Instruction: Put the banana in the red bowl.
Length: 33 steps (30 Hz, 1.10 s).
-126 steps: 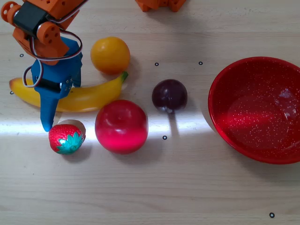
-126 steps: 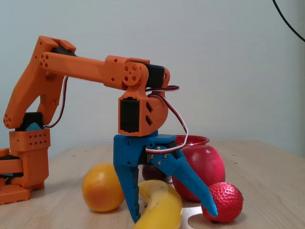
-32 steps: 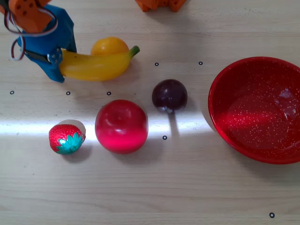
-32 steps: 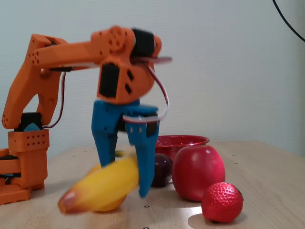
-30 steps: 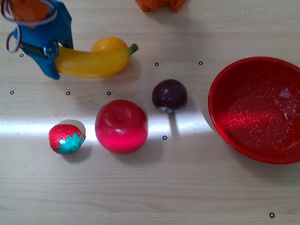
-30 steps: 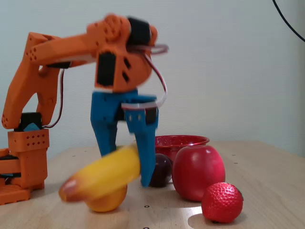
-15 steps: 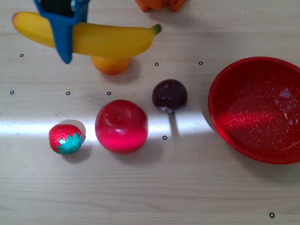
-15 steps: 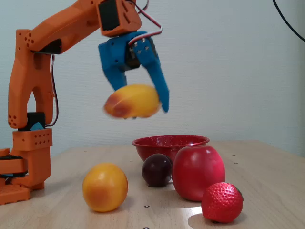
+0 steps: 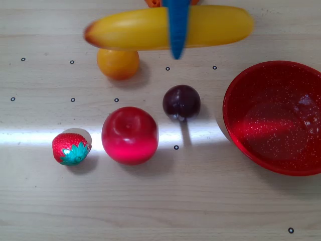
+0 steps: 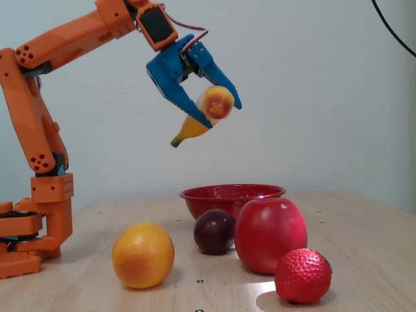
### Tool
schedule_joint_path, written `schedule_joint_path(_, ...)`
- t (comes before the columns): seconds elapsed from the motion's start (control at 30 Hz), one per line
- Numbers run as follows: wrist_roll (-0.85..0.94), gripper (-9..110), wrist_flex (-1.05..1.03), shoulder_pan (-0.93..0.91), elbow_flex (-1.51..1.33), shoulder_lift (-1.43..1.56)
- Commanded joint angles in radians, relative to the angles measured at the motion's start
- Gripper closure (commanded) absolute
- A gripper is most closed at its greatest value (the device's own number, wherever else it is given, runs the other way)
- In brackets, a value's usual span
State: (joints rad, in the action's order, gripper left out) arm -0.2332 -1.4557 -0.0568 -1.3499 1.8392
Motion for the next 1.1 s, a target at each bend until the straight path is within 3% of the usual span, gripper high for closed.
schedule_joint_path(0.0,0.015,101,0.071,-0.069,0.025,0.101)
schedule_joint_path(0.4,-0.057,101,0.405,-0.356,-0.138,0.023)
schedule_joint_path(0.93,-0.149,101,0.617,-0.466,-0.359,-0.138)
schedule_joint_path(1.07,-0.155,87,0.673,-0.468,-0.425,-0.164)
